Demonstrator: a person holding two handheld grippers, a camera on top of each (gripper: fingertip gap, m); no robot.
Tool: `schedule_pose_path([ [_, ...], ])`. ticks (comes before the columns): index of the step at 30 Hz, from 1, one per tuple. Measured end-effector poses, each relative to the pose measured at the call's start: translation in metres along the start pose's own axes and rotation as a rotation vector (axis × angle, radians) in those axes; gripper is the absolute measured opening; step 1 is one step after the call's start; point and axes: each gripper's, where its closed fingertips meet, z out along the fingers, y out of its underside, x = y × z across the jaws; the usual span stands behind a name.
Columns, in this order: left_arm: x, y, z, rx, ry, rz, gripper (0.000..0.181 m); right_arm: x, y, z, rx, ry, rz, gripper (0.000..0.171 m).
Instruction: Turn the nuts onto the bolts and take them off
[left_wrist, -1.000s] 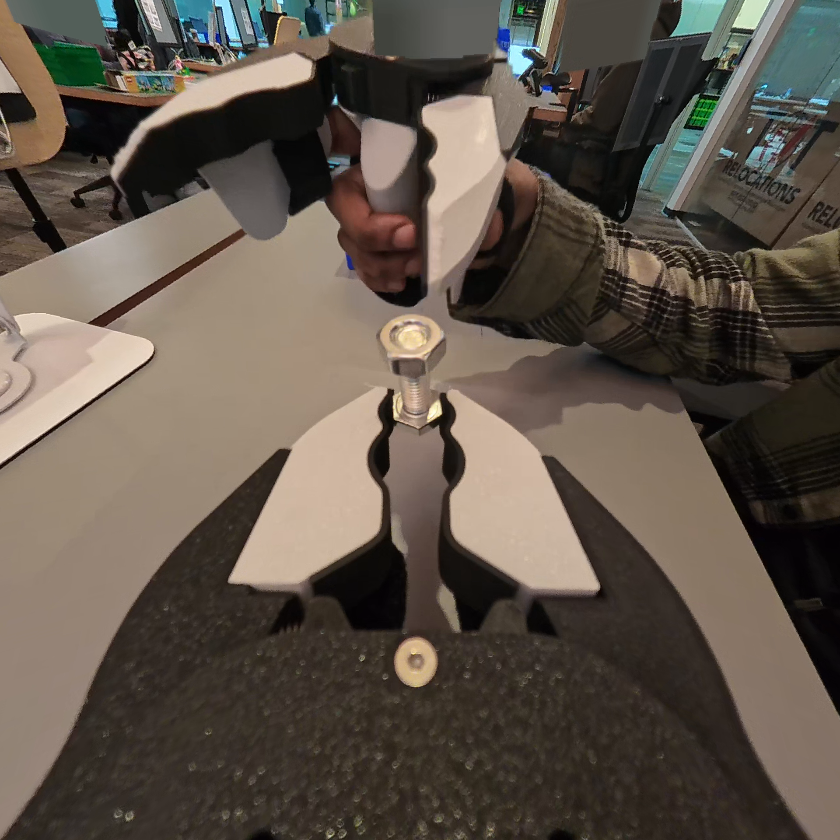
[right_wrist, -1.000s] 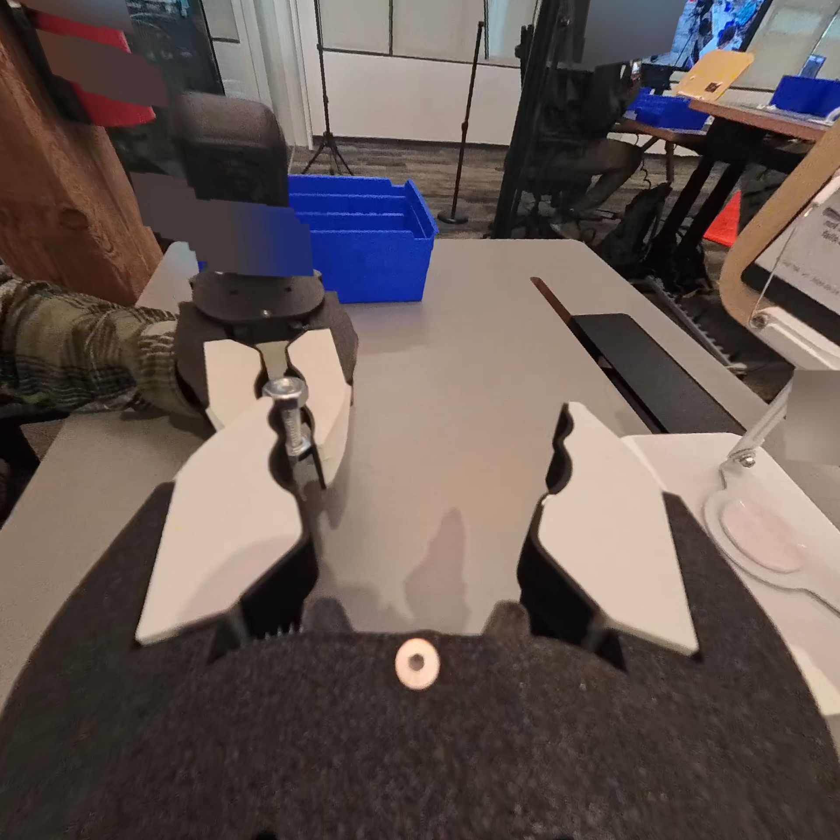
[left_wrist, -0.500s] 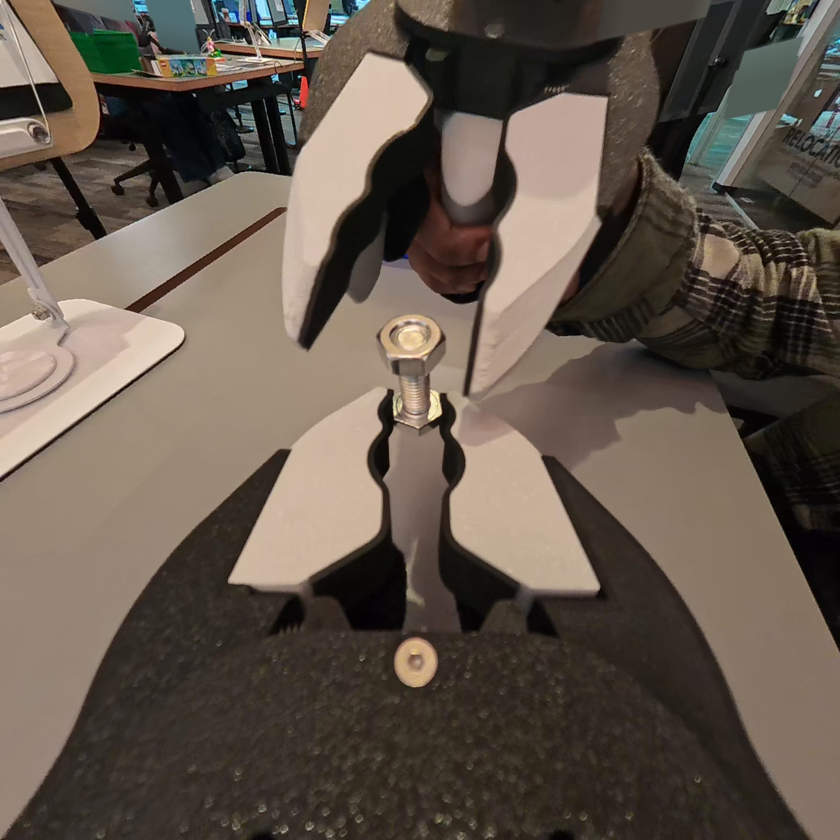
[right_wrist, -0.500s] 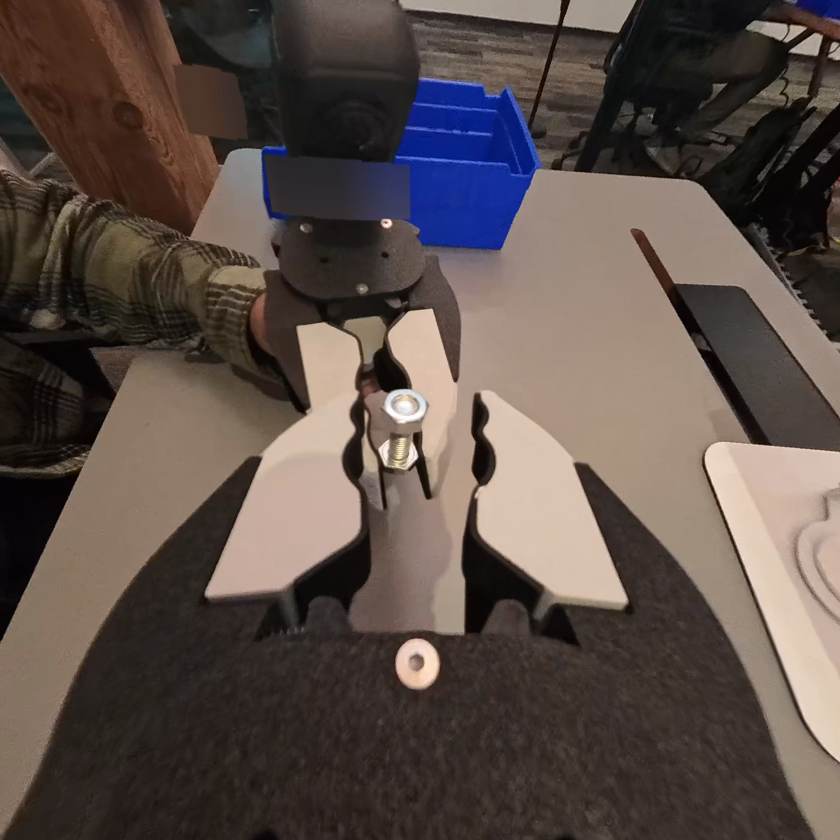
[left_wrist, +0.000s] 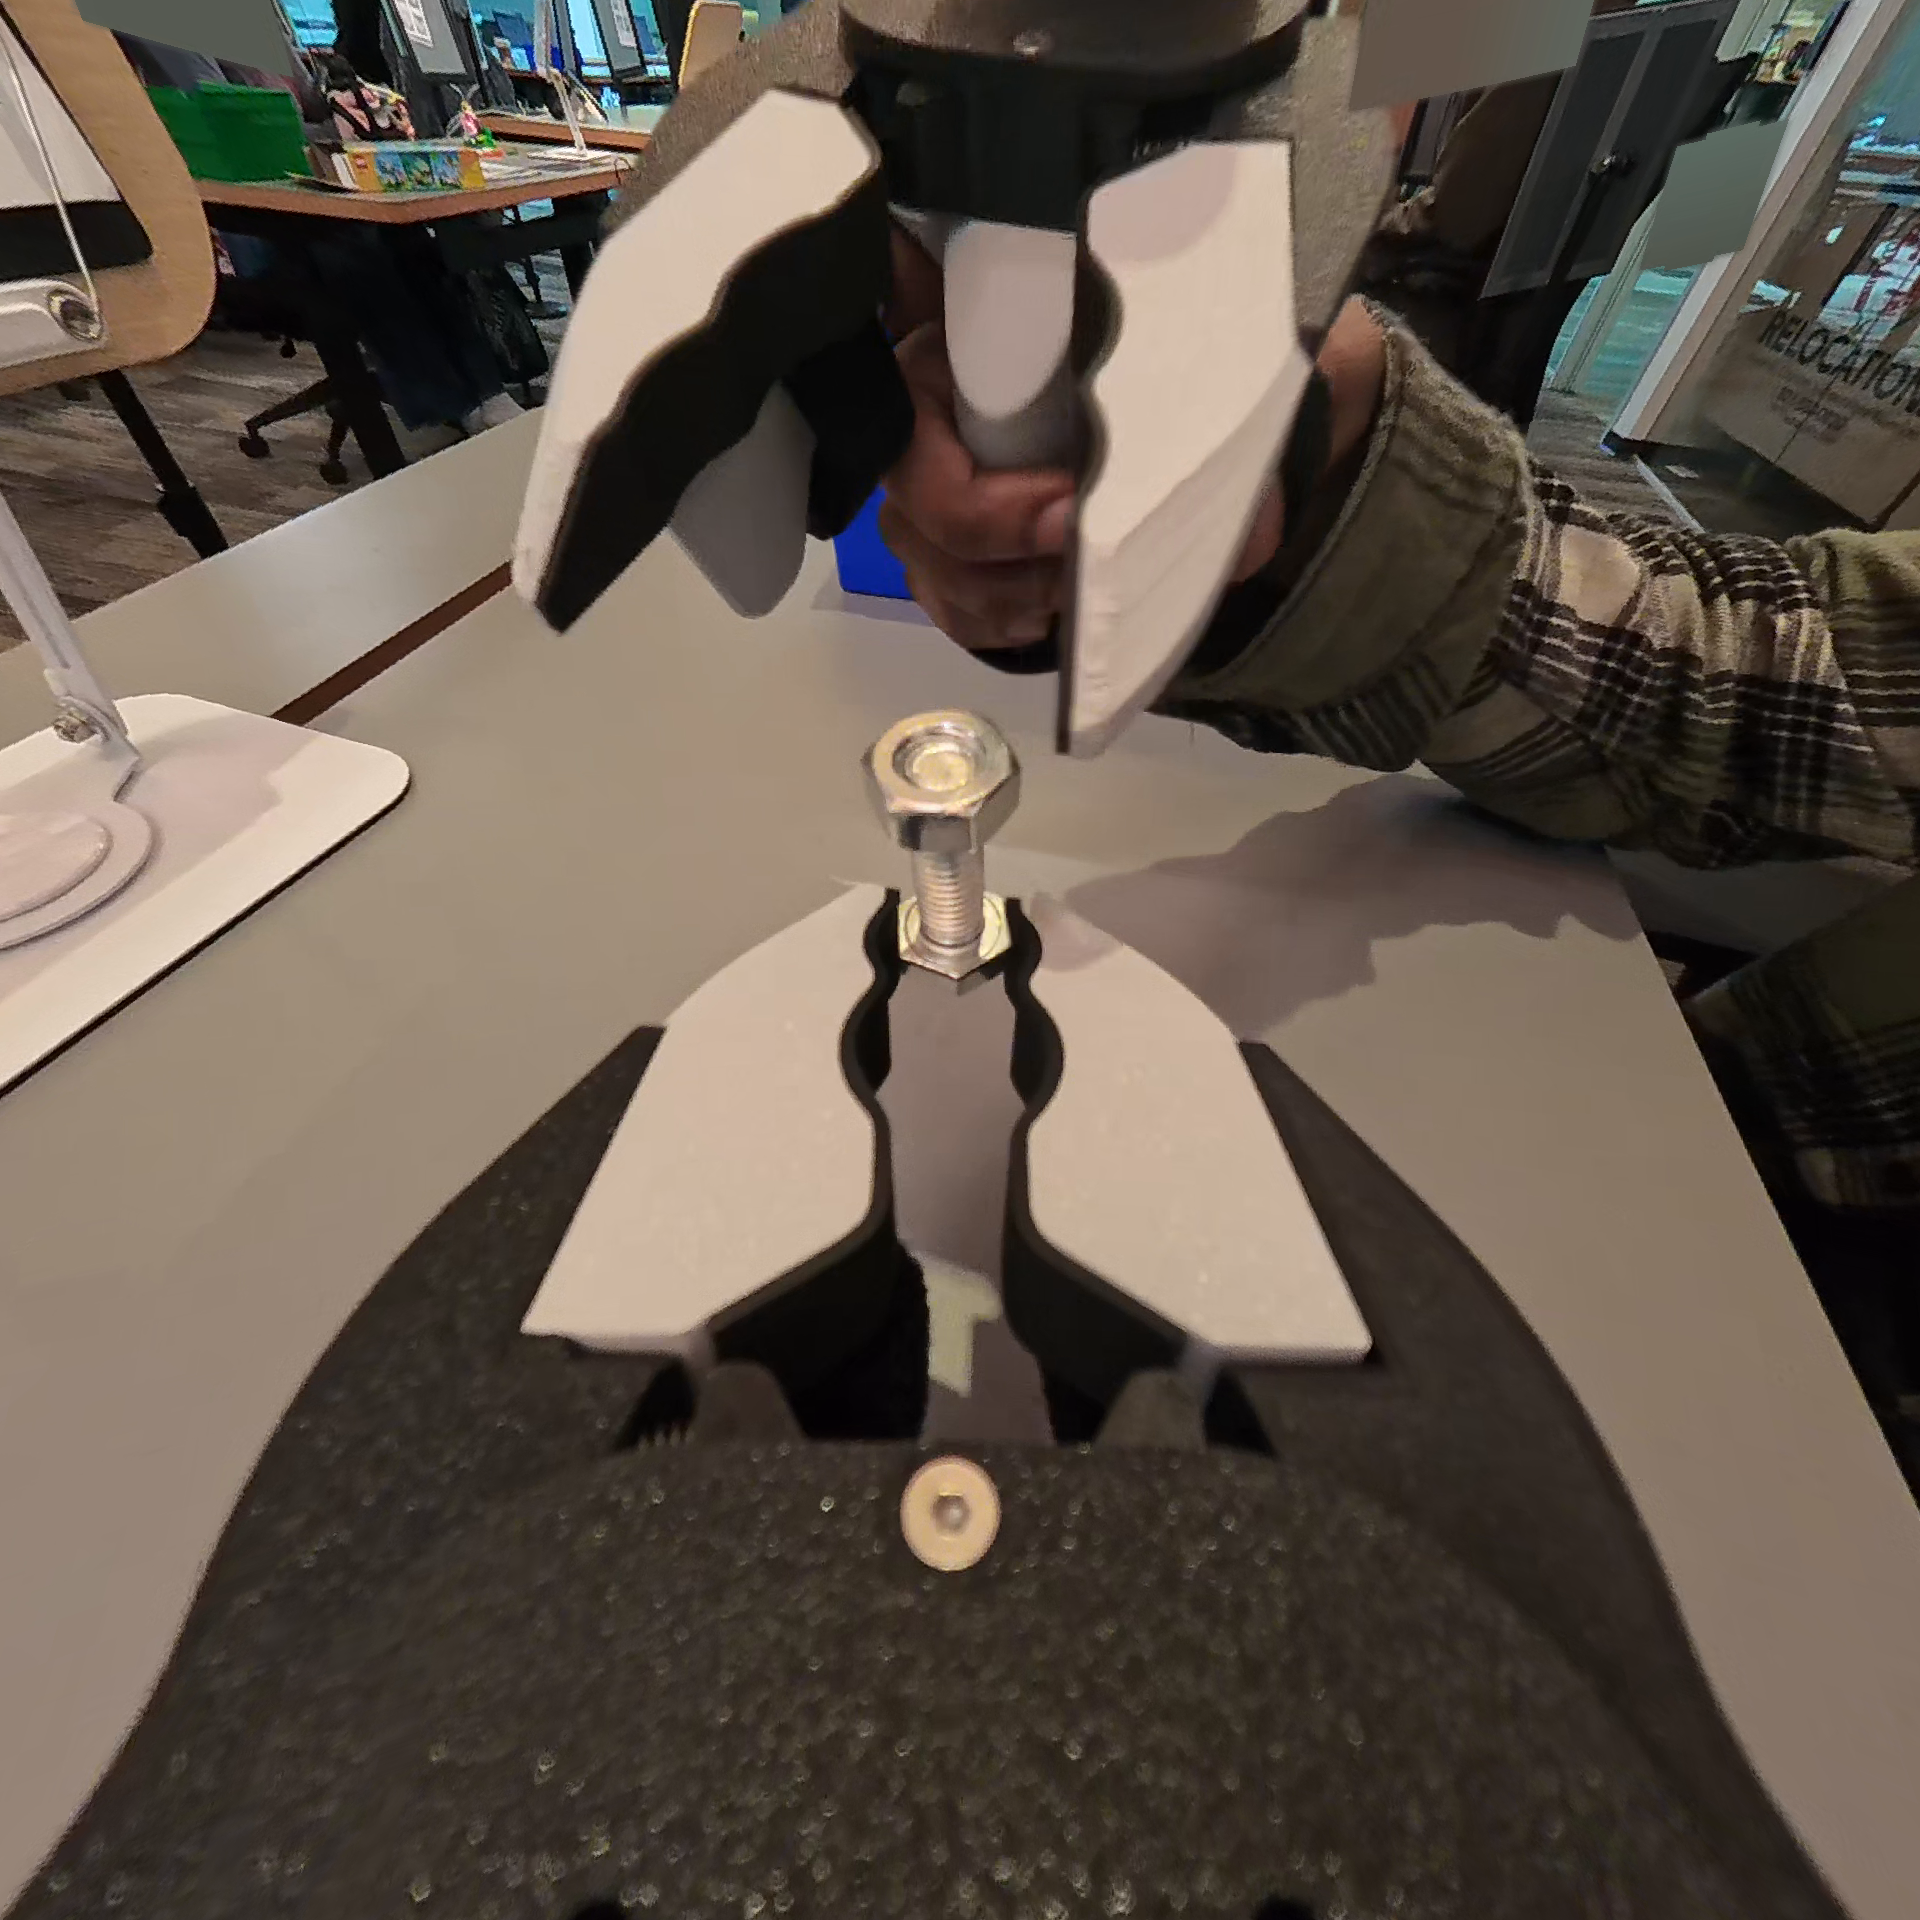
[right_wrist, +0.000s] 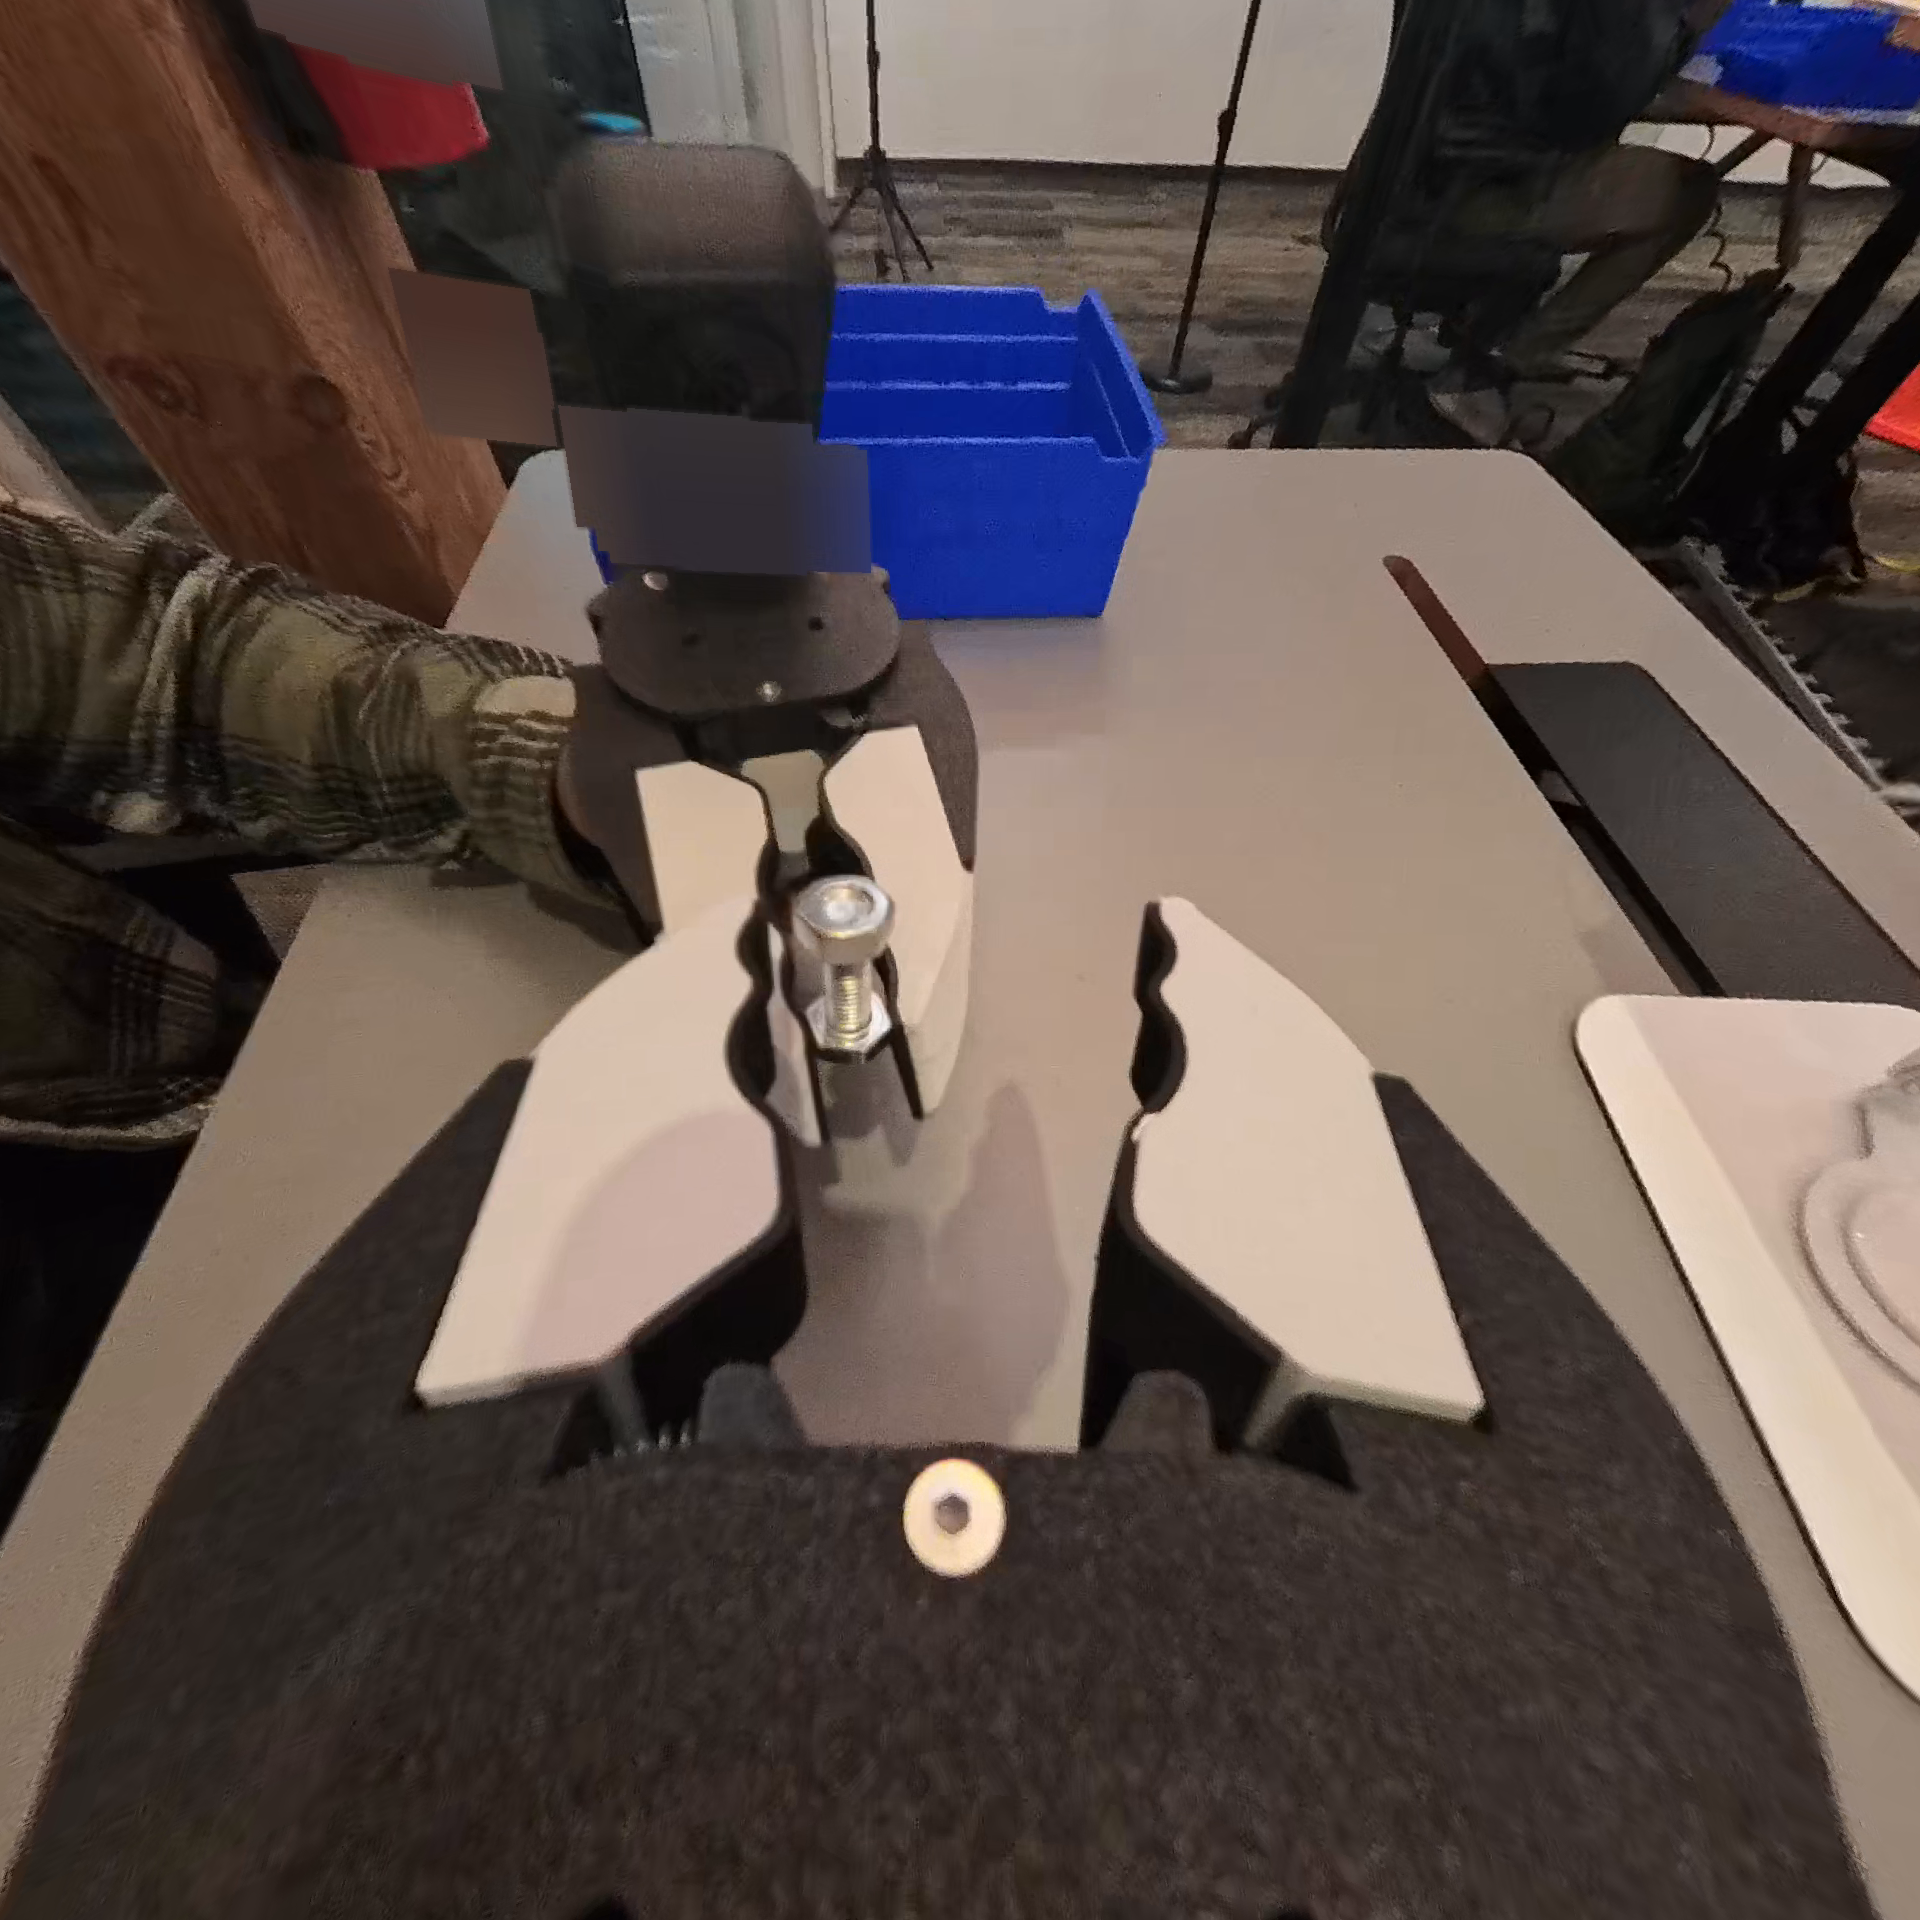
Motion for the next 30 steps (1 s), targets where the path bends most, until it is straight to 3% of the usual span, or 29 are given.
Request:
schedule_pose_path([
  [5, 0.0, 0.0, 0.0, -0.007, -0.004, 0.008, 0.019, 0.009, 0.007, 0.002, -0.032, 0.041, 0.0, 0.073],
  [8, 0.0, -0.001, -0.001, 0.003, 0.0, 0.0, 0.019, 0.021, 0.007, -0.011, -0.005, 0.07, 0.033, 0.066],
  [13, 0.001, 0.001, 0.0, -0.005, 0.003, 0.003, 0.019, -0.001, -0.001, 0.003, 0.01, -0.011, 0.007, 0.071],
  [18, 0.0, -0.001, -0.002, 0.001, -0.003, 0.005, 0.019, 0.018, 0.006, -0.007, -0.013, 0.07, 0.01, 0.069],
  [24, 0.001, 0.001, 0.0, -0.006, 0.005, 0.002, 0.019, 0.0, -0.003, 0.001, 0.012, 0.008, -0.007, 0.073],
  [30, 0.001, 0.001, -0.001, -0.009, 0.001, 0.004, 0.019, 0.011, 0.007, 0.0, -0.032, 0.056, 0.0, 0.075],
])
